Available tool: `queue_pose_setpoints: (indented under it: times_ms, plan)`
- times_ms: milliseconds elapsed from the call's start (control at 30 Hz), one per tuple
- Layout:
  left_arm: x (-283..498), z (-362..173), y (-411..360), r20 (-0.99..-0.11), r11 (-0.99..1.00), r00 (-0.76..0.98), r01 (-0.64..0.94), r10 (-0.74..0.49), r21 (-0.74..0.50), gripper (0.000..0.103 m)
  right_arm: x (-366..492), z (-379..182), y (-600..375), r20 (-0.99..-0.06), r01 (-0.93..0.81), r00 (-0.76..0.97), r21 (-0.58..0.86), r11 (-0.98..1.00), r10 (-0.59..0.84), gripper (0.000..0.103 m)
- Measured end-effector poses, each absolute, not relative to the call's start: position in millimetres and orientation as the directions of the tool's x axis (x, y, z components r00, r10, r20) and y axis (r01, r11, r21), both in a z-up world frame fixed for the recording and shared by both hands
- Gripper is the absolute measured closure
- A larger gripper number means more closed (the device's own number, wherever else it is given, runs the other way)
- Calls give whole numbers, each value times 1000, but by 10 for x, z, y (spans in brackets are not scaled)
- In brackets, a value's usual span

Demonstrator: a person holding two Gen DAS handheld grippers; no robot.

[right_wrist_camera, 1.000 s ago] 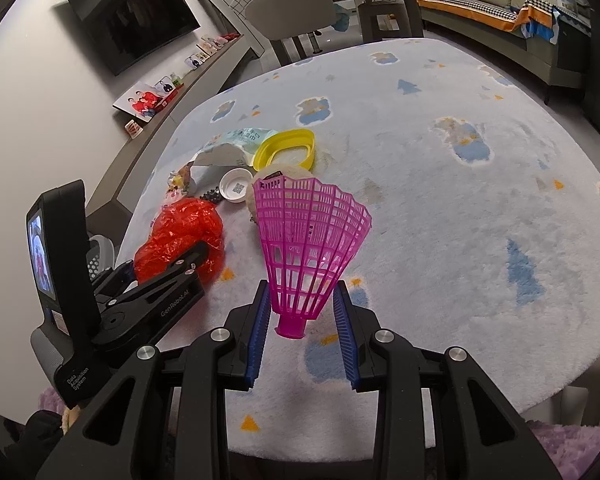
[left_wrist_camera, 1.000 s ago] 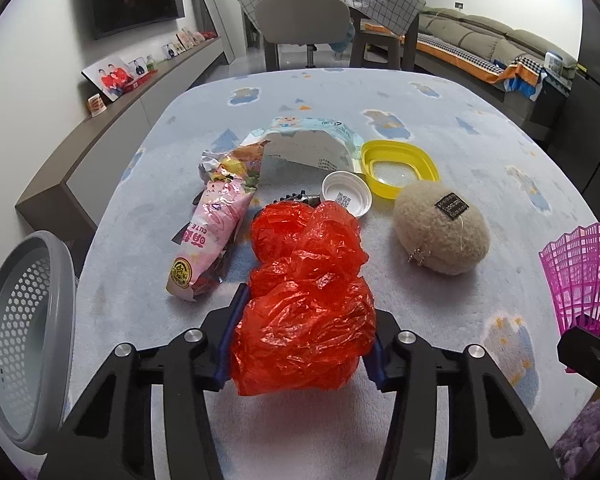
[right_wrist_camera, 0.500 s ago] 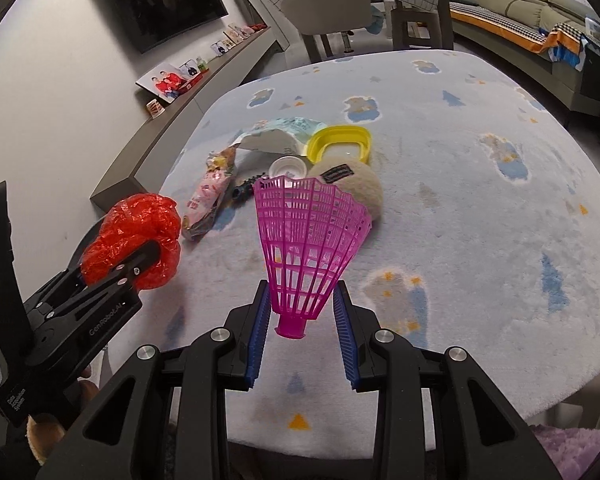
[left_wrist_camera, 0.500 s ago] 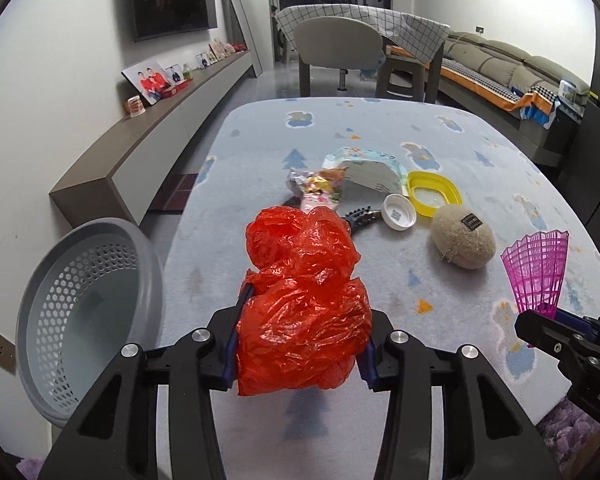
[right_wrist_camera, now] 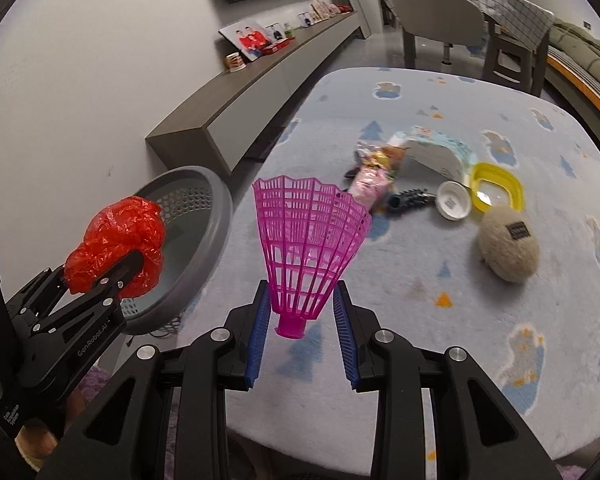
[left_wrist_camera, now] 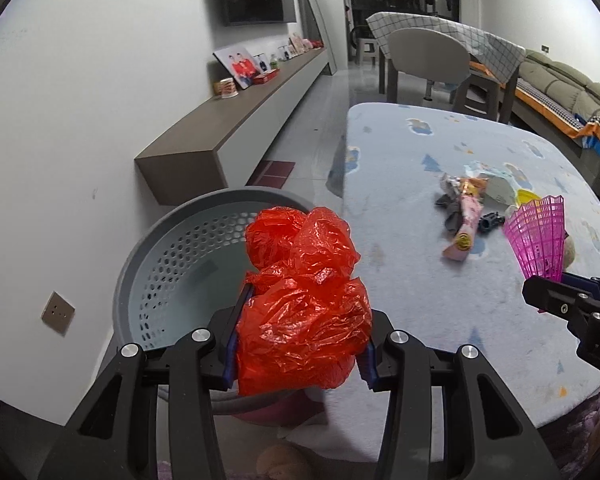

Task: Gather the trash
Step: 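Grasp the red plastic bag with the left gripper while the right gripper carries the shuttlecock, then open both grippers over the grey basket, dropping the bag and shuttlecock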

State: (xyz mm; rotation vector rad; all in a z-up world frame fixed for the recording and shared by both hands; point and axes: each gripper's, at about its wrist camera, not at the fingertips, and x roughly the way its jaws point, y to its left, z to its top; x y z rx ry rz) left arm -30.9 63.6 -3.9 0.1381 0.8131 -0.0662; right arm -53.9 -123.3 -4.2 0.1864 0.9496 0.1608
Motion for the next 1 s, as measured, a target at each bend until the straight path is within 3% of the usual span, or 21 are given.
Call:
queue_pose_setpoints:
  times_ms: [733, 867, 1000]
  plan:
    - [12, -309, 1518, -773, 989, 623, -146, 122, 39, 55, 535, -324, 148, -846, -405, 373, 220, 887, 381, 72]
    - [20, -325, 1607, -769, 988, 629, -157, 111, 14, 43, 574, -386, 169, -844, -412, 358, 241, 879, 399, 69]
    - [12, -317, 1662, -762, 985, 637, -174, 115, 3, 30, 571, -364, 160, -835, -406, 377, 240, 882, 401, 54]
